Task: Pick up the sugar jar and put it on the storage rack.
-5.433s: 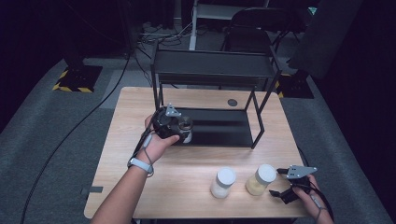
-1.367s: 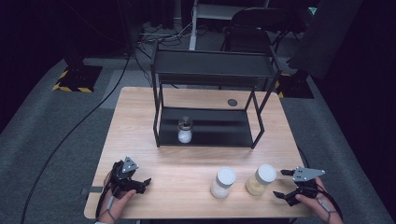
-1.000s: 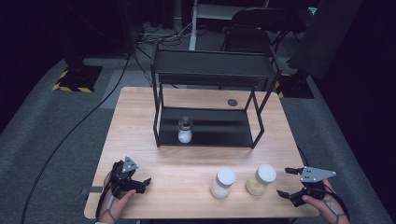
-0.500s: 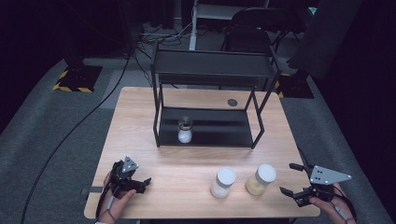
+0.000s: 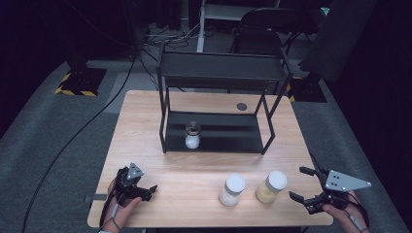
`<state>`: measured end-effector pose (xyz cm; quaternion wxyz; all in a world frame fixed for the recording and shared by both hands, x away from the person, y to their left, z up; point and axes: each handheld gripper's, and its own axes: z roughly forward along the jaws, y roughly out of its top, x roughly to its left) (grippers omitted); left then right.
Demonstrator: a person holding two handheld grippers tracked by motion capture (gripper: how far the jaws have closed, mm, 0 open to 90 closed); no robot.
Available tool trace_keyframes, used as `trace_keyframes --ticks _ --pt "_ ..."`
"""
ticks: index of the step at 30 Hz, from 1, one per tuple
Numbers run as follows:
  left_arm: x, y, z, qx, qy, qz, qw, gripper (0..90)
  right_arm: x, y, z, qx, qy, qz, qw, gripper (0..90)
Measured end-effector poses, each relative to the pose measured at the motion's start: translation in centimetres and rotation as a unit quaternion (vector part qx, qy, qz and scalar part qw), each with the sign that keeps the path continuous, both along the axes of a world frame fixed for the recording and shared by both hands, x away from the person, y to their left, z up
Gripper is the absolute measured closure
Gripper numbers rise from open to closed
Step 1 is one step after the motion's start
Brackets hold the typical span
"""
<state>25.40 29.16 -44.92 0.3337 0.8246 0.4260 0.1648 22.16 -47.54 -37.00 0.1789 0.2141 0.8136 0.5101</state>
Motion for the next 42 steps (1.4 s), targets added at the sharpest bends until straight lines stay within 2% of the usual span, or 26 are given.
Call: trace_keyframes --ticks 7,11,13,22,23,27,33,42 --pt "0.0 0.0 0.0 0.000 0.000 0.000 1.0000 0.4 0.1 2.0 1.0 -0.018 0.001 0.007 0.9998 4.3" --pt "0.0 0.0 0.0 0.000 0.000 0.000 1.0000 0.4 0.3 2.7 1.3 -0.018 0.000 0.013 0.9997 4.7" --pt "0.0 0.0 0.0 0.000 0.000 0.000 1.0000 0.5 0.8 3.5 1.4 -0.019 0.003 0.025 0.9995 5.0" --pt "0.0 0.0 0.0 0.000 0.000 0.000 1.0000 0.4 2.0 5.7 2.0 -0.027 0.010 0.045 0.9986 5.2" --pt "0.0 0.0 0.0 0.000 0.000 0.000 1.0000 0.4 2.5 6.4 2.2 -0.035 0.015 0.053 0.9979 5.2" --pt "0.0 0.0 0.0 0.000 0.000 0.001 1.0000 0.4 3.2 7.8 2.3 -0.039 0.020 0.063 0.9970 5.2" --pt "0.0 0.0 0.0 0.000 0.000 0.001 1.0000 0.4 3.7 9.6 2.6 -0.042 0.023 0.077 0.9959 5.2" --pt "0.0 0.0 0.0 0.000 0.000 0.001 1.0000 0.4 4.1 11.4 2.4 -0.038 0.029 0.079 0.9957 5.2"
